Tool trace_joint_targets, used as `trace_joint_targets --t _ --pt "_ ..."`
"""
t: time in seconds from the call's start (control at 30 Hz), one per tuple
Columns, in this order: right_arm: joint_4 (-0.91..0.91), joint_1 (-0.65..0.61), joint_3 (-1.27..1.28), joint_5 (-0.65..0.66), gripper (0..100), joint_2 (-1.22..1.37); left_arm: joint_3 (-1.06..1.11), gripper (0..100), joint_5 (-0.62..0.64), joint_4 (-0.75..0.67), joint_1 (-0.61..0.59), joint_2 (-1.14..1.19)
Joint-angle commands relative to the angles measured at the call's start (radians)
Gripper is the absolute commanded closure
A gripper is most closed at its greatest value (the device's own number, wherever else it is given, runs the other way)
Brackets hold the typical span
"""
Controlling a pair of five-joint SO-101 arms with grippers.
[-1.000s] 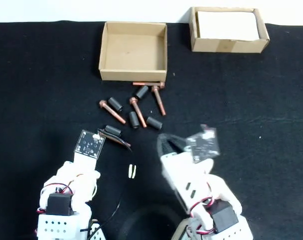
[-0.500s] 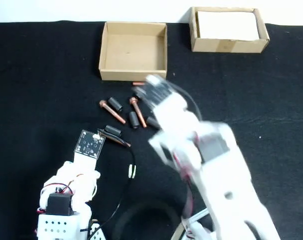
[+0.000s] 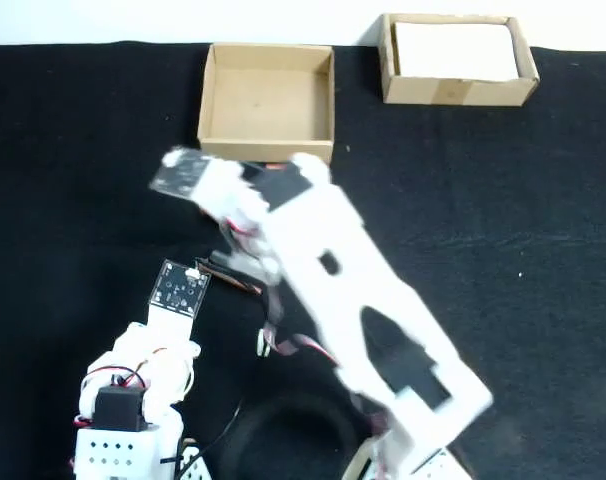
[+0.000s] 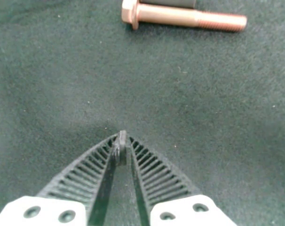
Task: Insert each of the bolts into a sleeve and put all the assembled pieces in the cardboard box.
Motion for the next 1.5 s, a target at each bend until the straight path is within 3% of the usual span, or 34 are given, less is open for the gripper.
trace_joint_targets --t 0.0,0.13,0.53,0.7,1.2,1.37,1.47 --pt "0.005 0.077 -0.159 0.018 84.4 0.127 0.016 99 0.002 0.005 0.008 -0.01" --pt "0.065 0.131 -0.226 0.132 84.3 0.268 0.016 99 0.002 0.005 0.008 -0.01" --pt "0.071 0.228 -0.452 0.149 84.2 0.542 0.016 99 0.002 0.005 0.008 -0.01" --pt "0.11 0.231 -0.458 0.221 84.2 0.573 0.016 99 0.002 0.005 0.008 -0.01" --pt "0.021 0.243 -0.463 0.226 84.7 0.702 0.016 99 0.002 0.005 0.008 -0.01" --pt "0.028 0.243 -0.463 0.224 99.5 0.705 0.016 99 0.002 0.005 0.008 -0.01" --pt "0.056 0.245 -0.479 0.219 99.1 0.693 0.016 99 0.002 0.005 0.008 -0.008"
